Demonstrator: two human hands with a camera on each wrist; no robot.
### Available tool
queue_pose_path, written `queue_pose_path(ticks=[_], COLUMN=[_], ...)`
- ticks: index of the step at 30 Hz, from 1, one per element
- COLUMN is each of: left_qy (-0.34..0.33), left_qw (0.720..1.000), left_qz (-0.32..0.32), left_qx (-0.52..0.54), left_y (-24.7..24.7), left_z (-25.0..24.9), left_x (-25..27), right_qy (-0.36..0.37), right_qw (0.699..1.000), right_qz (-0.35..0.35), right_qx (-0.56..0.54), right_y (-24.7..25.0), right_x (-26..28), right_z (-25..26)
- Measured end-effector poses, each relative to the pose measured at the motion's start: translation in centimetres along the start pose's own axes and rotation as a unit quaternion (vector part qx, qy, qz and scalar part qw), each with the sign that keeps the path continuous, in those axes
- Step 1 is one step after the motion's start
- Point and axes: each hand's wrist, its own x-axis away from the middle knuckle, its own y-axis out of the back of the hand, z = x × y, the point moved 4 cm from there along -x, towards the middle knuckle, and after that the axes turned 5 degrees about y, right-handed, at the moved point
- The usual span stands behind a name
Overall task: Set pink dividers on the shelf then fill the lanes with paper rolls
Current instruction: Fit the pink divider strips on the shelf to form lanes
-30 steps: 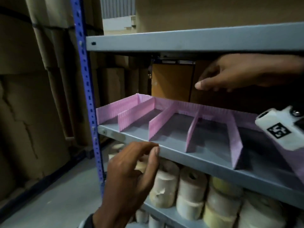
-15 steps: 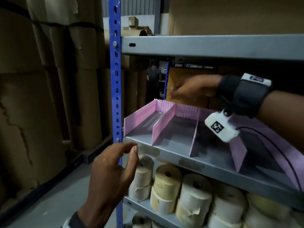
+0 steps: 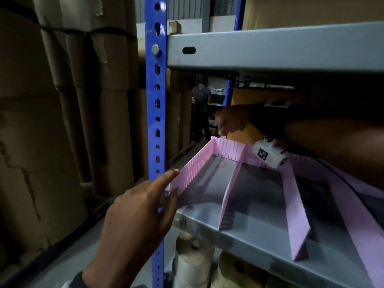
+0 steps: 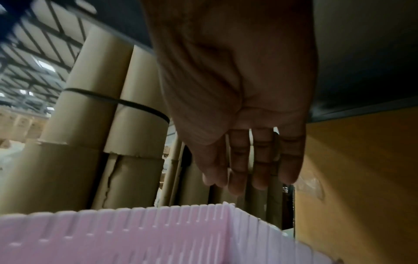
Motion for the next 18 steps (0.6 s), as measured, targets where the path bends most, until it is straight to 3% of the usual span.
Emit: queue_pose_path(ticks=[4, 7, 12, 18], left_qy=[-0.003, -0.050, -0.076, -0.095], left_qw=[0.997, 0.997, 0.995, 0.993], left_qz=[0.034, -0.009, -0.001, 0.002], left_qx=[-0.064, -0.055, -0.064, -0.069], left_y=[-0.8, -1.1, -1.6, -1.7], left_z=[1.3, 1.9, 3.0, 2.7], left_x=[-1.4, -1.9, -2.3, -2.0], right_qy=[0.037, 0.056, 0.091, 0.099], right_qw=[0.998, 0.994, 0.989, 0.993], right_qz=[0.026, 0.052, 0.029, 0.026], right_qx=[0.035, 0.081, 0.108, 0.067], right_y=[-1.1, -1.9, -2.7, -3.0], right_x=[-3.2, -4.4, -5.7, -5.4], right_z=[0.1, 0.1, -0.3, -1.2])
